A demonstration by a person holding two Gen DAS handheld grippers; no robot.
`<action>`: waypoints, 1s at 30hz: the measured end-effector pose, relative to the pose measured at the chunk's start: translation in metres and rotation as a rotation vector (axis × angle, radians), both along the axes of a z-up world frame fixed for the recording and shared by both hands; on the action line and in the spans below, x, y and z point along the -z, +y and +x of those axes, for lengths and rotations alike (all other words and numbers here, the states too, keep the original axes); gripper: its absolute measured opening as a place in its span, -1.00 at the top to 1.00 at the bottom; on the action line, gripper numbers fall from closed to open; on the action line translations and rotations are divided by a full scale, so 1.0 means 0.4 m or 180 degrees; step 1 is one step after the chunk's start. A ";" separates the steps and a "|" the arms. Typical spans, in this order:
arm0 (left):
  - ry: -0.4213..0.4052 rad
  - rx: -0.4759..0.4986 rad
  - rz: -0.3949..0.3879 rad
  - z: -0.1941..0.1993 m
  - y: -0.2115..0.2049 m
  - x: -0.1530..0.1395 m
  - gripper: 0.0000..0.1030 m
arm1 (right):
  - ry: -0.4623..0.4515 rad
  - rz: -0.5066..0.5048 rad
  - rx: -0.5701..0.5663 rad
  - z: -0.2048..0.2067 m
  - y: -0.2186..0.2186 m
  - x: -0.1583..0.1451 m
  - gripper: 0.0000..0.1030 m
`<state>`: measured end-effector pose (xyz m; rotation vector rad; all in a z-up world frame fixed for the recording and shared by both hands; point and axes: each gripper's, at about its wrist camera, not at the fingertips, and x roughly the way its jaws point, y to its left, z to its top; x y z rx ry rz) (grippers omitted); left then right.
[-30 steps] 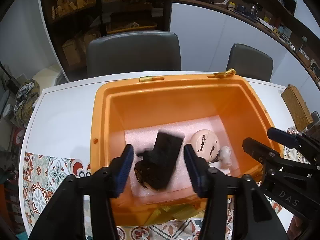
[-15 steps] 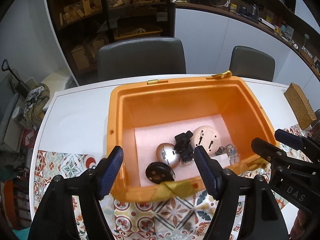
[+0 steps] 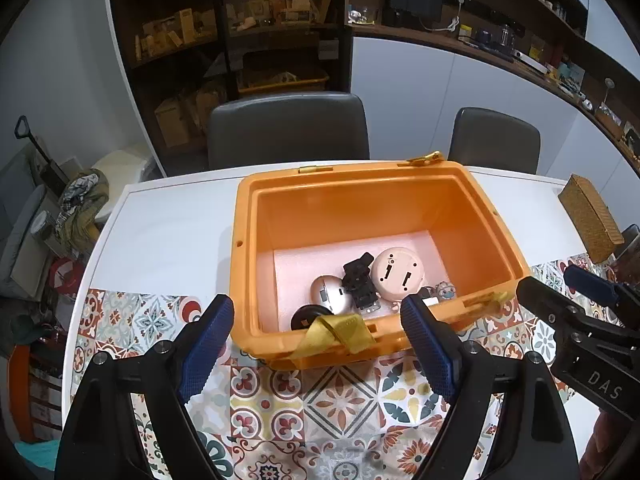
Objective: Organize rigid objects
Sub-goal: 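Withdraw both open tools from the crate toward the white battery charger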
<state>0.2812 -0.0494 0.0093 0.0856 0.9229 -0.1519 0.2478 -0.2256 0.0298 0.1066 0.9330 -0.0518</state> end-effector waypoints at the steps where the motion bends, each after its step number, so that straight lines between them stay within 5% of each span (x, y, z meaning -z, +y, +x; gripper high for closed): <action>1: -0.0008 0.0014 -0.0015 -0.007 0.000 -0.003 -0.67 | -0.0004 0.0017 0.0013 -0.007 -0.003 0.001 -0.39; 14: -0.0028 0.0028 0.0011 -0.081 -0.011 0.008 -0.69 | -0.0043 0.0114 0.0181 -0.094 -0.032 0.024 -0.48; 30: 0.0246 0.0024 -0.0104 -0.138 -0.022 0.091 -0.69 | -0.0021 0.0206 0.0248 -0.161 -0.064 0.095 -0.48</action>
